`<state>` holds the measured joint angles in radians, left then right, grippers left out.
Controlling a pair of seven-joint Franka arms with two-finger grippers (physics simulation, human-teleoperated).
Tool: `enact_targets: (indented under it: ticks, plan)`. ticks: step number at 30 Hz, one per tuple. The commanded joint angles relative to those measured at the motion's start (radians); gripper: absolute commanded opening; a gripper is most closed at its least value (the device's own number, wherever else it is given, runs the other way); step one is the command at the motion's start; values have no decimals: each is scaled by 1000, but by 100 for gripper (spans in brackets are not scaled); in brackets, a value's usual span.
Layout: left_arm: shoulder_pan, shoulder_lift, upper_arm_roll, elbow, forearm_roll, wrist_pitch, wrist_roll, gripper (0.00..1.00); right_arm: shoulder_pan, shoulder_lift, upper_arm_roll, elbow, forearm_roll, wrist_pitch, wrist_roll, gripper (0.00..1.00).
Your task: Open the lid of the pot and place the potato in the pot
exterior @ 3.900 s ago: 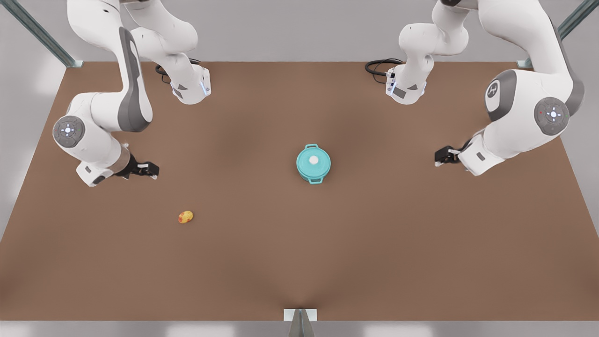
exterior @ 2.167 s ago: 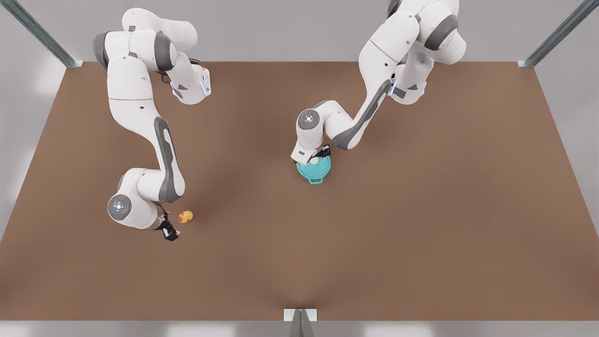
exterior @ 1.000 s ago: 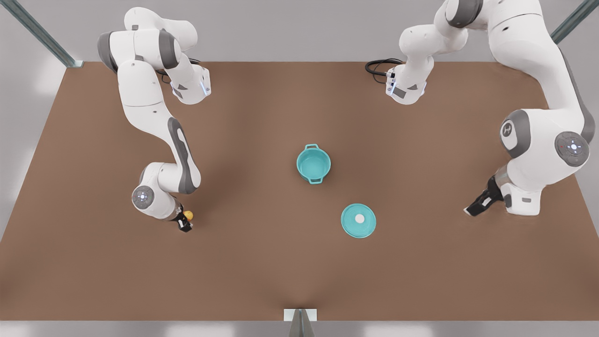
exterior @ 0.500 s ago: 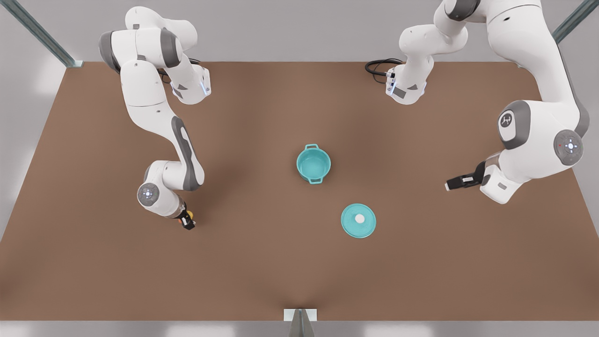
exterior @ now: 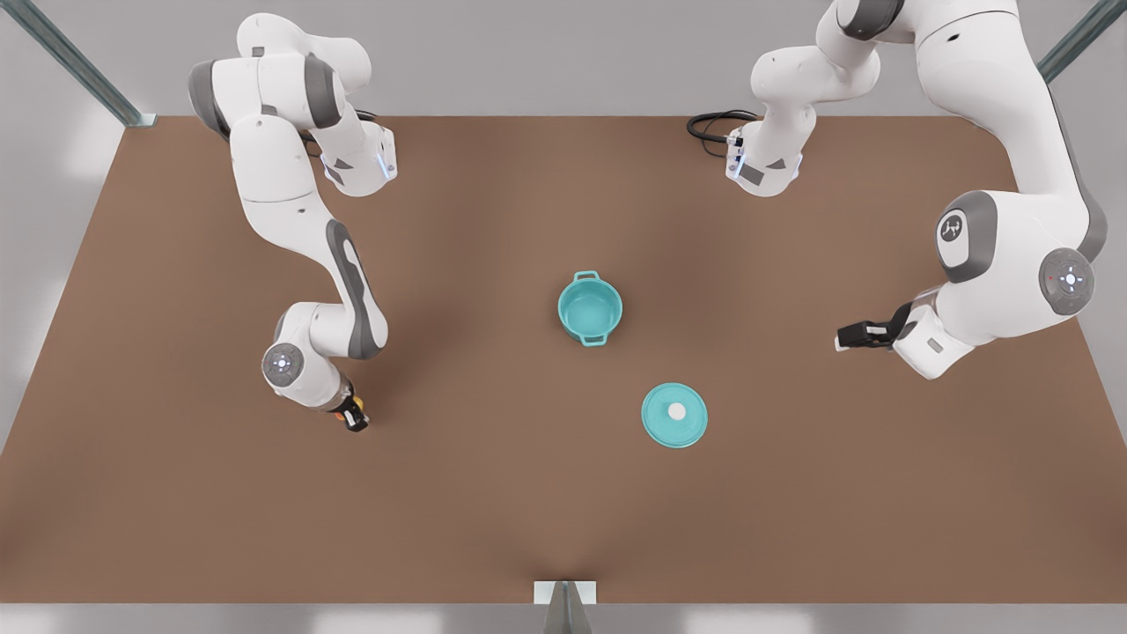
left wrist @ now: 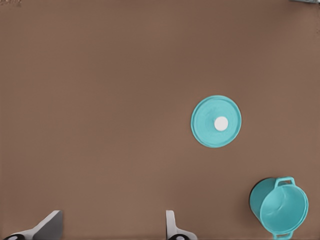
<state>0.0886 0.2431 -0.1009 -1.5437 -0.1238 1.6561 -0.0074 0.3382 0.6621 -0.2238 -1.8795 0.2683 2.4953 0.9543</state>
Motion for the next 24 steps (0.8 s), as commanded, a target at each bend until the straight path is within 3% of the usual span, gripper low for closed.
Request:
enact_targets:
  ticks: [1, 14, 20, 24]
  plan:
    - [0, -1, 0, 0, 1, -1, 135, 100, -2, -2, 0, -1, 0, 2, 17, 78]
    - [0, -4, 0, -4, 1, -13, 130, 100, -2, -2, 0, -1, 0, 4, 23, 54]
    - [5, -11, 27, 83, -1, -64, -5, 100, -2, -9, 0, -4, 0, 2, 24, 51]
    - [0, -22, 24, 119, -7, -209, -132, 100, -2, -25, 0, -4, 0, -4, 23, 51]
